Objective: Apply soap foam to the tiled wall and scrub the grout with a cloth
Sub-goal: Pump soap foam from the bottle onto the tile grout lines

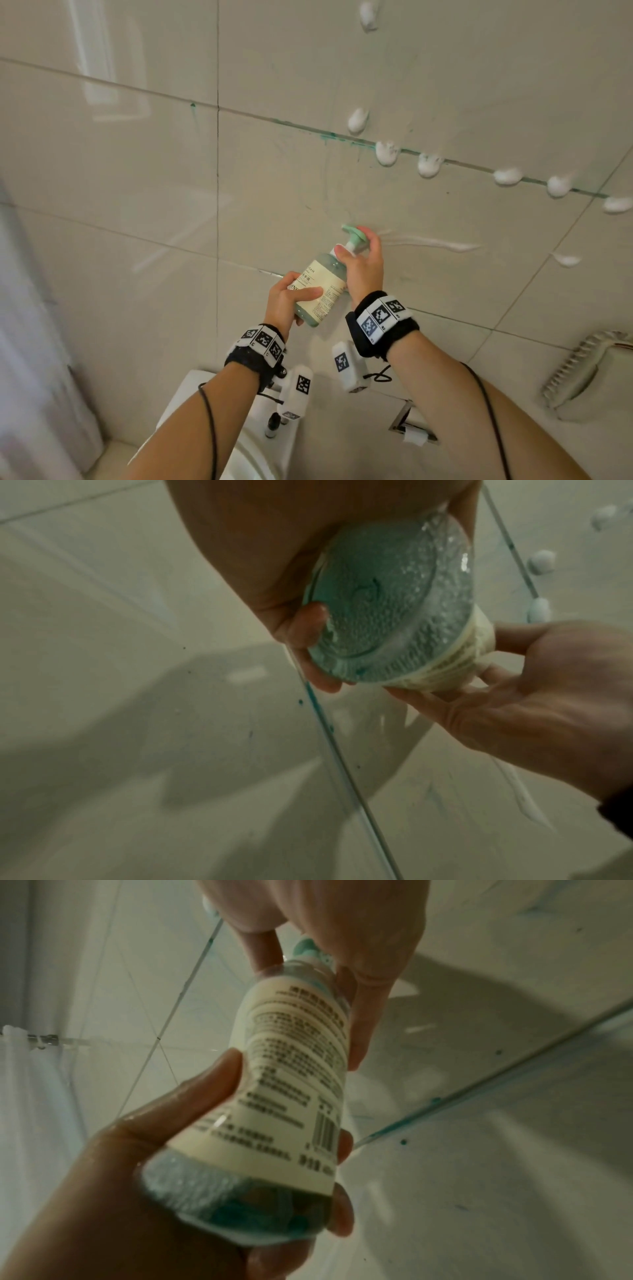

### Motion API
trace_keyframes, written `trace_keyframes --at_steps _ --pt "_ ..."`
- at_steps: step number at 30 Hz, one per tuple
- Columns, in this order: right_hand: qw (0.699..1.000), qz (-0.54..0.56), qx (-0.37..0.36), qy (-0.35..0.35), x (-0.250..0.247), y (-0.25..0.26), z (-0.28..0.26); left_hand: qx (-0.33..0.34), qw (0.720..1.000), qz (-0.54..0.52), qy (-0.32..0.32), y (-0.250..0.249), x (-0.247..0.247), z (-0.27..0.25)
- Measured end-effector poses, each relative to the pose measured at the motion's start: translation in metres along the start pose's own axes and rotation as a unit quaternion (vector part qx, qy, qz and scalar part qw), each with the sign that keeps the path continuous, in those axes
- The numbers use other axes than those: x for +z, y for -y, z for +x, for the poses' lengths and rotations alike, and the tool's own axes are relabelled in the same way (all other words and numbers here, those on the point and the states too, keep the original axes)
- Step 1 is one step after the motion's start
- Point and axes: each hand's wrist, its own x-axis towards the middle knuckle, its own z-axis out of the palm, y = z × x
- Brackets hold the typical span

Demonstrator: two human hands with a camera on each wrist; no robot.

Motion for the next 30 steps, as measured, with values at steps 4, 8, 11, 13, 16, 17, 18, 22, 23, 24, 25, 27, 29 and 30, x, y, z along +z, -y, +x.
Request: trace_keyframes --at_steps 4,8,11,13,16,17,18,22,23,24,25,27,29,30 --pt "1.000 -0.002 0.003 -0.006 0.012 -0.002 0.002 0.003 1.000 0.002 -0.004 -0.002 -0.012 0.003" --pt "1.000 -0.010 0.000 -0.017 0.021 -0.009 0.005 -0.004 1.000 0.001 -0.001 -0.003 -0.023 0.007" --pt "1.000 -0.003 0.002 -0.029 0.029 -0.019 0.007 -0.010 1.000 0.005 0.000 0.001 -0.033 0.011" --pt "0.999 -0.006 0.006 -0.032 0.035 -0.026 0.007 -0.014 1.000 0.007 -0.003 0.000 -0.040 0.013" --pt "0.999 0.007 0.024 -0.032 0.046 -0.032 0.006 -0.022 1.000 0.014 -0.015 -0.003 -0.052 0.013" --pt "0.999 0.018 0.031 -0.031 0.049 -0.034 0.006 -0.026 0.999 0.016 -0.019 -0.003 -0.055 0.012" --pt "0.999 0.023 0.038 -0.029 0.052 -0.036 0.005 -0.028 0.999 0.017 -0.022 -0.003 -0.059 0.011" --pt "0.998 0.039 0.047 -0.002 0.058 -0.043 0.001 -0.027 0.999 0.023 -0.033 0.003 -0.071 0.003" --pt "0.998 0.042 0.046 0.006 0.059 -0.044 0.001 -0.025 0.999 0.027 -0.033 0.004 -0.073 0.001" --pt "0.998 0.040 0.047 0.013 0.060 -0.045 0.000 -0.027 0.999 0.030 -0.029 0.005 -0.074 0.000" --pt "0.998 0.038 0.047 0.020 0.059 -0.044 -0.002 -0.031 0.999 0.033 -0.024 0.006 -0.075 -0.002" --pt "0.998 0.031 0.048 0.028 0.055 -0.041 -0.005 -0.041 0.998 0.040 -0.005 0.006 -0.072 -0.006" --pt "0.999 0.015 0.043 0.025 0.045 -0.038 -0.007 -0.050 0.998 0.046 0.013 0.006 -0.065 -0.009" --pt "0.999 0.011 0.043 0.021 0.038 -0.037 -0.008 -0.049 0.997 0.052 0.021 0.006 -0.060 -0.012"
